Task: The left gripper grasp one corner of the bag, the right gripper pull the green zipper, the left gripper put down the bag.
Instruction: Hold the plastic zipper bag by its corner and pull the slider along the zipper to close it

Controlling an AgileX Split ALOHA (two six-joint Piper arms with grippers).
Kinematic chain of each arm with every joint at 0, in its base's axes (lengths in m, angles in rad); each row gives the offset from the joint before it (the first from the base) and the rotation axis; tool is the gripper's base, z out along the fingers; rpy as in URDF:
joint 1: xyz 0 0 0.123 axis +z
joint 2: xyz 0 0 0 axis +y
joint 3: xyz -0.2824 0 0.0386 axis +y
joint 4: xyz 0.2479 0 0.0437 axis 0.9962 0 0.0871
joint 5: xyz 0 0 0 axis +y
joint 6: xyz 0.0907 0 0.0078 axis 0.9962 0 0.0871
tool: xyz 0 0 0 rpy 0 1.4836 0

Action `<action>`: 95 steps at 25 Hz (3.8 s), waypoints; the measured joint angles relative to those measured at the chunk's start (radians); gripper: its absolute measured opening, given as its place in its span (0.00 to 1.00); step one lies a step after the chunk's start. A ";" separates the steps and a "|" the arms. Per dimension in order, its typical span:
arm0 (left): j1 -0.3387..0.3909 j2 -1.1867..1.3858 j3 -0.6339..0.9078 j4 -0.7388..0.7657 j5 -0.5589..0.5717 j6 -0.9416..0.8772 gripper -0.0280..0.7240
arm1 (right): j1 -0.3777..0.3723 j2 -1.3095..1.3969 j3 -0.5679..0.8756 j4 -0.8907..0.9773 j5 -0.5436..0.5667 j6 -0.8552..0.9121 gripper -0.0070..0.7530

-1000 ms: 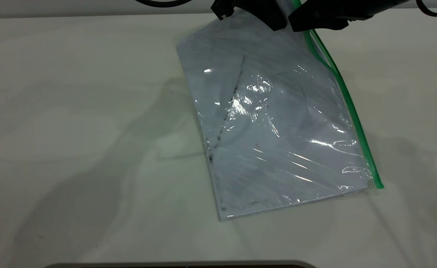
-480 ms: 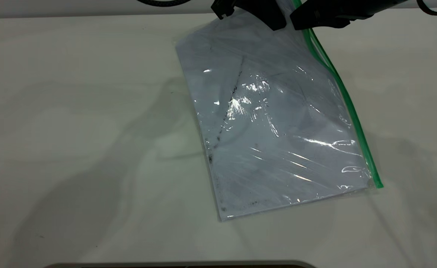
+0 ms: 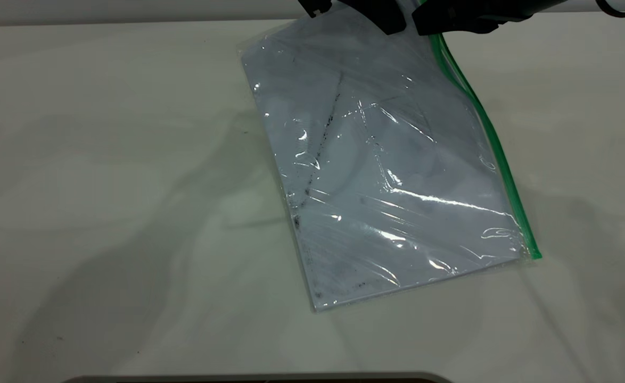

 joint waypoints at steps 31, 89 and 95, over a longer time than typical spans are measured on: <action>0.070 -0.015 0.001 -0.099 0.055 -0.020 0.11 | 0.002 0.014 -0.011 0.009 -0.014 0.001 0.06; 0.196 -0.075 0.001 -0.123 0.077 -0.093 0.11 | 0.008 0.081 0.158 -0.005 -0.119 0.001 0.09; 0.196 -0.075 0.001 -0.122 0.077 -0.093 0.11 | 0.008 0.081 0.203 -0.005 -0.121 0.001 0.09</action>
